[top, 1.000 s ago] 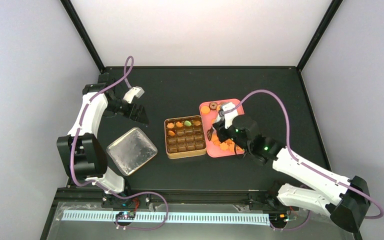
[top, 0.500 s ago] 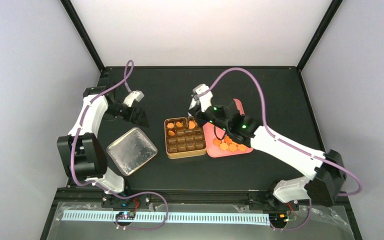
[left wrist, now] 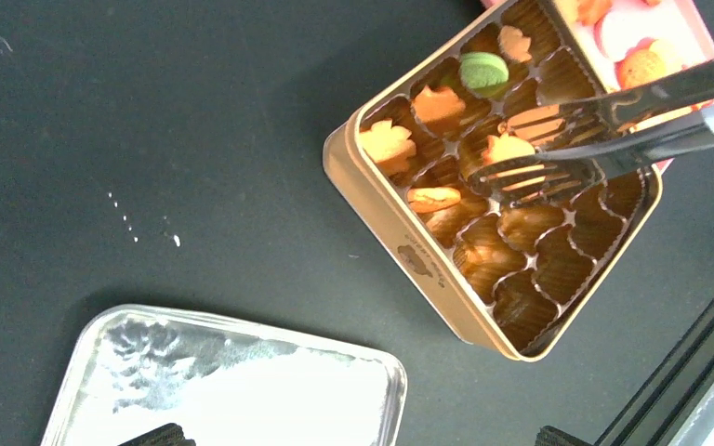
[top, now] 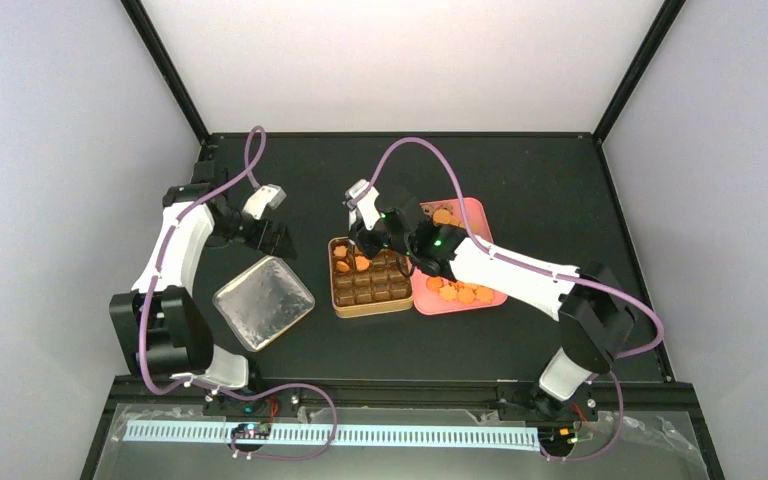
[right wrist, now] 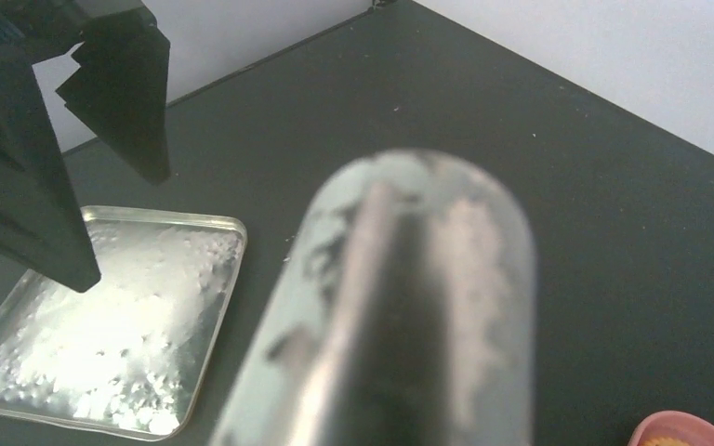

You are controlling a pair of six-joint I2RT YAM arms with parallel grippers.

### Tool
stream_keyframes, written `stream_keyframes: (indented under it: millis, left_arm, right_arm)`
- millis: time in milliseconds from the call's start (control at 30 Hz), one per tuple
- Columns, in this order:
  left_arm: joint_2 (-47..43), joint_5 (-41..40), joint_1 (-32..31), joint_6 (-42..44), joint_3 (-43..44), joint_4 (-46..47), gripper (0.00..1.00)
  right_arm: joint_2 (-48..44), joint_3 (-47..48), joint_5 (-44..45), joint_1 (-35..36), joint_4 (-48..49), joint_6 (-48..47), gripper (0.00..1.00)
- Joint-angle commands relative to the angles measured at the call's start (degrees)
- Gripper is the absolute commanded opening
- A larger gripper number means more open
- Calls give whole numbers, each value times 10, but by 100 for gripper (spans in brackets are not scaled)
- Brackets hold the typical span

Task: Pack the cookies
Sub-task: Place the fake cookies in the empty pocket of the box.

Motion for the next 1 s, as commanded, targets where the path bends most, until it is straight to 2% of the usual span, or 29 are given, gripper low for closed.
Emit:
stream_keyframes:
  millis: [0, 233, 600, 967]
  left_arm:
    - [-5, -29, 4, 1, -16, 24, 99]
    - [-8, -33, 4, 8, -29, 28, 99]
    - [-6, -23, 5, 0, -33, 35, 99]
    - [-3, -18, 5, -1, -27, 32, 99]
  right_arm:
    - [13, 18, 4, 2, 42, -6, 20]
    - [27, 34, 24, 2, 51, -12, 21]
    - [26, 29, 24, 2, 51, -9, 36]
    - [-12, 17, 34, 2, 52, -9, 37]
